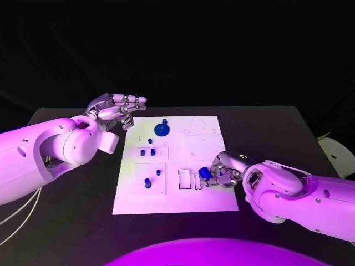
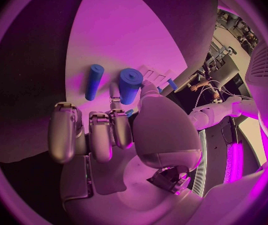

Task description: Assemble the parts on the task board

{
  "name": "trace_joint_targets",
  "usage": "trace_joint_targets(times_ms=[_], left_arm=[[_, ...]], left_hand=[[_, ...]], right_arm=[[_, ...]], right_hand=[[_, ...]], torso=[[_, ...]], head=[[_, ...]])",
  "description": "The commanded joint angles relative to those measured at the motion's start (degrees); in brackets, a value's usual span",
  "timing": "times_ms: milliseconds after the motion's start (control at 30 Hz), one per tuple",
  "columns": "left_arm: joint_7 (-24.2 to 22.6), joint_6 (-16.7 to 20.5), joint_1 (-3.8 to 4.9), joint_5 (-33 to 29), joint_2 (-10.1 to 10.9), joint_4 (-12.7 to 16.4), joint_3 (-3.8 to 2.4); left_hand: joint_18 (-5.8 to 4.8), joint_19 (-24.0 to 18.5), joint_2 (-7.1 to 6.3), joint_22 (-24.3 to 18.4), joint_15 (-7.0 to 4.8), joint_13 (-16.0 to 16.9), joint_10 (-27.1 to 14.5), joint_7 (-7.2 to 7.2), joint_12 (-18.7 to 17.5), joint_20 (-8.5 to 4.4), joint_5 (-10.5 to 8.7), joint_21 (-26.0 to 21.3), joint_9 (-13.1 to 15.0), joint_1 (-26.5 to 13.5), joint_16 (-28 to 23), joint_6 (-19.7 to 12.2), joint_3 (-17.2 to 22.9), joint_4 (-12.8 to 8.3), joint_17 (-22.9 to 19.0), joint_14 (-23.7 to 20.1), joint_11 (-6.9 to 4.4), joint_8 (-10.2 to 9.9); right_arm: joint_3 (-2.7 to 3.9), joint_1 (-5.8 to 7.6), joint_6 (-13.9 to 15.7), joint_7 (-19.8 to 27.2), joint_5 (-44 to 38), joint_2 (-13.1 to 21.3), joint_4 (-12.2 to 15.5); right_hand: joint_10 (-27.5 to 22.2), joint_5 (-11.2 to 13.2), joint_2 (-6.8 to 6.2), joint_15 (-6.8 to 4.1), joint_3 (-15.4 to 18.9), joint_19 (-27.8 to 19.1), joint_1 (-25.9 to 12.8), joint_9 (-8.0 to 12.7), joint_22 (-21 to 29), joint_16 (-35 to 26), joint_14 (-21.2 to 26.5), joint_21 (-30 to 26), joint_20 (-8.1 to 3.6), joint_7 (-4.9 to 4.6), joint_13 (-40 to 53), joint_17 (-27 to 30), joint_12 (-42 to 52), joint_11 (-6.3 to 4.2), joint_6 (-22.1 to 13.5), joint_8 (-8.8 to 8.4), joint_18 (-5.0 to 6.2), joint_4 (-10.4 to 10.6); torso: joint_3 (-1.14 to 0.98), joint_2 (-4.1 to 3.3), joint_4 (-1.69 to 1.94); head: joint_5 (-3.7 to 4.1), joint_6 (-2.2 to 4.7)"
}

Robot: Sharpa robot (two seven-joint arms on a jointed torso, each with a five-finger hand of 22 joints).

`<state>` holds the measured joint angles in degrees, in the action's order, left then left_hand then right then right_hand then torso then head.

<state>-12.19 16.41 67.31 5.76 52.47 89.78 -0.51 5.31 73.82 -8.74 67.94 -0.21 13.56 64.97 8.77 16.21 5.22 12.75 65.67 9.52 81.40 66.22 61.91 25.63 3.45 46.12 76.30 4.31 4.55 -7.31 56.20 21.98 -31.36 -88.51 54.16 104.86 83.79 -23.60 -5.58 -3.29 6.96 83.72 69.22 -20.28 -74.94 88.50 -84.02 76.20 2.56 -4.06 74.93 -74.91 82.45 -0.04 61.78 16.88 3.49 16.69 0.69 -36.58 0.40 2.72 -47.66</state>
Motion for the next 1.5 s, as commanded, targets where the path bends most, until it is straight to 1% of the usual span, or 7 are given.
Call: trace_joint_targets(times_ms=[33, 367, 600, 800, 933, 1100, 1500], left_arm=[[-0.44, -0.99, 0.06, -0.30, -0.05, 0.18, -0.04], [-0.31, -1.08, 0.06, -0.30, -0.12, -0.03, -0.04], [-0.30, -1.30, 0.05, -0.30, -0.32, -0.34, -0.03], [-0.10, -1.34, 0.05, -0.30, -0.31, -0.44, 0.00], [-0.08, -1.46, 0.04, -0.30, -0.39, -0.45, 0.03], [-0.10, -1.56, 0.04, -0.31, -0.36, -0.40, 0.04], [-0.09, -1.76, 0.04, -0.35, -0.29, -0.38, 0.06]], left_hand=[[1.12, 0.15, 0.02, -0.05, 0.32, 0.05, -0.35, -0.17, 0.34, 0.15, 0.11, -0.20, -0.08, -0.73, 0.18, -0.02, -0.04, 0.18, -0.07, -0.21, 0.12, 0.36], [1.14, 0.10, 0.03, -0.13, 0.32, 0.05, -0.39, -0.18, 0.34, 0.15, 0.12, -0.29, -0.09, -0.77, 0.15, -0.04, -0.05, 0.21, -0.14, -0.24, 0.11, 0.36], [1.16, 0.06, 0.11, -0.19, 0.31, 0.05, -0.47, -0.31, 0.36, 0.15, 0.14, -0.39, -0.06, -0.70, 0.13, 0.08, 0.00, 0.19, -0.21, -0.28, 0.06, 0.46], [1.16, 0.05, 0.11, -0.21, 0.30, 0.05, -0.49, -0.32, 0.36, 0.15, 0.14, -0.41, -0.06, -0.69, 0.13, 0.10, 0.00, 0.19, -0.22, -0.29, 0.06, 0.48], [1.16, 0.05, 0.11, -0.21, 0.30, 0.05, -0.49, -0.32, 0.36, 0.15, 0.14, -0.41, -0.06, -0.69, 0.13, 0.10, 0.00, 0.19, -0.22, -0.29, 0.06, 0.48], [1.17, 0.03, 0.08, -0.23, 0.30, 0.05, -0.52, -0.32, 0.36, 0.15, 0.14, -0.44, -0.05, -0.70, 0.13, 0.12, -0.02, 0.18, -0.22, -0.29, 0.05, 0.50], [1.18, 0.02, 0.06, -0.25, 0.29, 0.05, -0.55, -0.32, 0.36, 0.15, 0.13, -0.46, -0.05, -0.70, 0.14, 0.12, -0.03, 0.18, -0.21, -0.30, 0.05, 0.51]], right_arm=[[-0.37, -0.50, -0.71, -1.51, -0.80, -0.14, -0.17], [0.01, -0.03, 6.67, -0.38, 0.61, 1.56, 3.29], [0.27, 1.51, 9.27, 1.90, 4.43, 1.19, 4.72], [0.32, 1.83, 6.76, 2.72, 6.64, -0.95, 4.12], [0.33, 1.85, 3.69, 2.83, 7.81, -2.95, 3.05], [0.32, 1.74, -0.90, 3.06, 9.28, -4.97, 1.59], [0.31, 1.58, -4.31, 1.95, 9.56, -6.94, -0.20]], right_hand=[[0.34, -0.77, 0.65, -0.46, 0.27, 1.84, 0.87, -0.59, -10.83, 0.27, -5.32, 0.14, 0.01, 0.06, 5.93, -12.01, -0.08, -0.15, -0.34, 0.13, -0.84, -0.07], [0.70, -5.07, 2.79, -0.85, 0.14, 2.17, 2.80, -2.40, -11.24, 0.46, -5.42, 0.92, -0.31, 0.57, 6.45, -12.47, 0.13, -0.61, -0.21, 1.23, -0.99, -0.17], [0.72, -5.62, 3.40, -0.97, -0.12, 2.13, 3.94, -2.89, -11.25, 0.44, -5.41, 0.75, -0.41, 0.75, 6.46, -12.44, 0.05, -0.78, -0.13, 1.51, -0.96, -0.30], [0.62, -6.12, 3.73, -1.02, -0.17, 2.02, 4.22, -3.09, -11.17, 0.42, -5.39, 0.40, -0.46, 0.78, 6.32, -12.37, -0.13, -0.82, -0.22, 1.55, -0.90, -0.22], [0.42, -6.22, 3.84, -1.01, 0.01, 1.91, 3.97, -3.20, -11.09, 0.37, -5.37, 0.05, -0.48, 0.71, 6.01, -12.26, -0.44, -0.77, -0.33, 1.52, -0.84, -0.06], [0.27, -3.78, 4.65, -0.91, 1.39, 1.80, 1.01, -3.66, -11.08, 0.29, -5.32, -0.30, -0.42, 0.63, 5.72, -12.05, -0.84, -0.67, -0.19, 1.53, -0.79, 0.06], [-0.21, -1.95, 5.85, -1.10, 3.01, 1.83, -1.71, -4.44, -11.18, 0.32, -5.34, -0.42, -0.54, 0.94, 4.63, -12.14, -1.99, -0.93, 0.36, 1.61, -0.77, 0.09]], torso=[[0.04, 0.02, -0.13], [0.07, 0.10, -0.13], [0.05, 0.25, -0.18], [0.00, 0.24, -0.36], [0.06, 0.19, -0.12], [0.10, 0.19, -0.23], [0.03, 0.16, -0.26]], head=[[-0.17, -0.03], [-0.19, 0.22], [-0.49, 0.26], [-0.99, 0.10], [-0.82, 0.08], [-1.14, -0.04], [-1.18, -0.08]])
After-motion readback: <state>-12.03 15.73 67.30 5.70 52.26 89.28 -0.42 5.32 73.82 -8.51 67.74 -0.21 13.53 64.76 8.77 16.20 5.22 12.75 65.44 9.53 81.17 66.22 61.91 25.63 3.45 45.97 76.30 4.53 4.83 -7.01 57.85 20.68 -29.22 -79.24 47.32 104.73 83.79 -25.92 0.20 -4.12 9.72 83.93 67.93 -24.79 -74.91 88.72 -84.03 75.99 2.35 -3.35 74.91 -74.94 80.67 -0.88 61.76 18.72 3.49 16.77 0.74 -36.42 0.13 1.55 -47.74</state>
